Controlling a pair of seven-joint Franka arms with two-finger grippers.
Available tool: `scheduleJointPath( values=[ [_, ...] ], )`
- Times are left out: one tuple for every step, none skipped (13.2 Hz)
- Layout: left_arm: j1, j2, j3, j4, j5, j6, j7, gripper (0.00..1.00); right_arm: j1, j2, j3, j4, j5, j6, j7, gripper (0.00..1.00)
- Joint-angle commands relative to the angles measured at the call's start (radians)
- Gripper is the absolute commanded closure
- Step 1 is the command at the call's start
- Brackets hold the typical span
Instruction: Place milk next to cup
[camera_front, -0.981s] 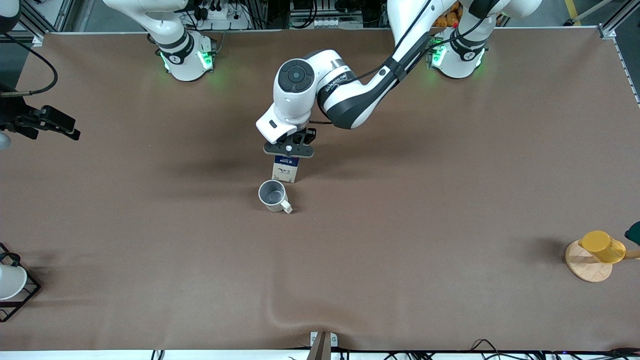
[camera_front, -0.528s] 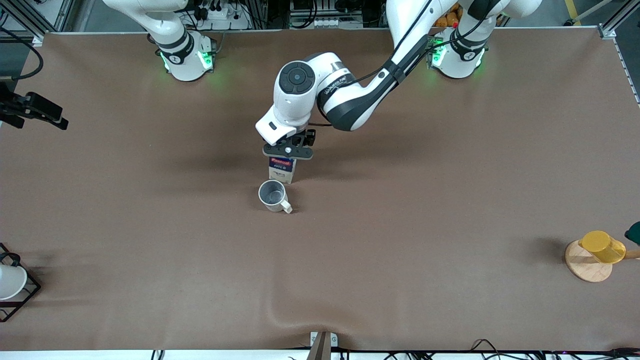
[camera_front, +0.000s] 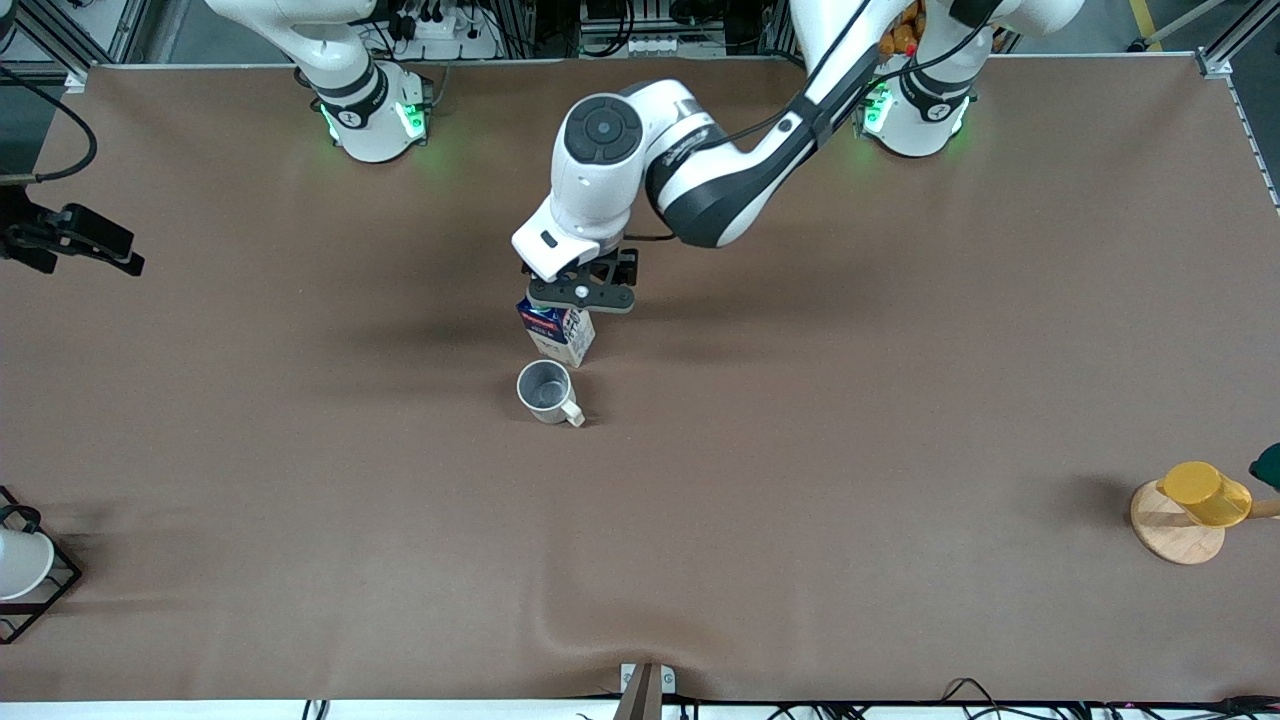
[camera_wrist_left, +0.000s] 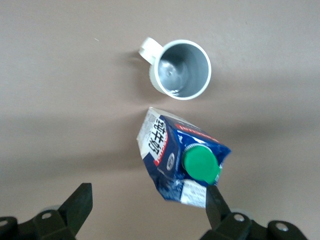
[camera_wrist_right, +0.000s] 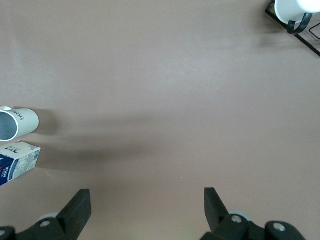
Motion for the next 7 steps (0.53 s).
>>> scheduleJointPath(
  values=[
    [0.069, -0.089, 0.002, -0.018, 0.022, -0.079, -0.004, 0.0, 0.005, 0.008, -0.001, 0.025, -0.017, -0.007, 0.018, 0.0],
    [0.107, -0.129, 0.002, -0.022, 0.027, -0.092, -0.005, 0.0, 0.005, 0.008, -0.003, 0.025, -0.02, -0.007, 0.017, 0.0],
    [0.135, -0.165, 0.005, -0.034, 0.028, -0.124, -0.007, 0.0, 0.0, 0.008, -0.003, 0.025, -0.02, -0.007, 0.017, 0.0],
    [0.172, -0.189, 0.01, -0.034, 0.028, -0.163, -0.005, 0.0, -0.001, 0.008, -0.003, 0.025, -0.019, -0.007, 0.017, 0.0],
    [0.219, -0.217, 0.011, -0.037, 0.033, -0.205, -0.002, 0.0, 0.0, 0.008, -0.003, 0.025, -0.019, -0.011, 0.017, 0.0],
    [0.255, -0.24, 0.011, -0.037, 0.079, -0.26, 0.001, 0.0, 0.003, 0.008, -0.003, 0.025, -0.019, -0.011, 0.017, 0.0],
    [0.267, -0.264, 0.01, -0.037, 0.163, -0.335, 0.01, 0.0, 0.003, 0.008, -0.003, 0.025, -0.019, -0.011, 0.017, 0.0]
  ],
)
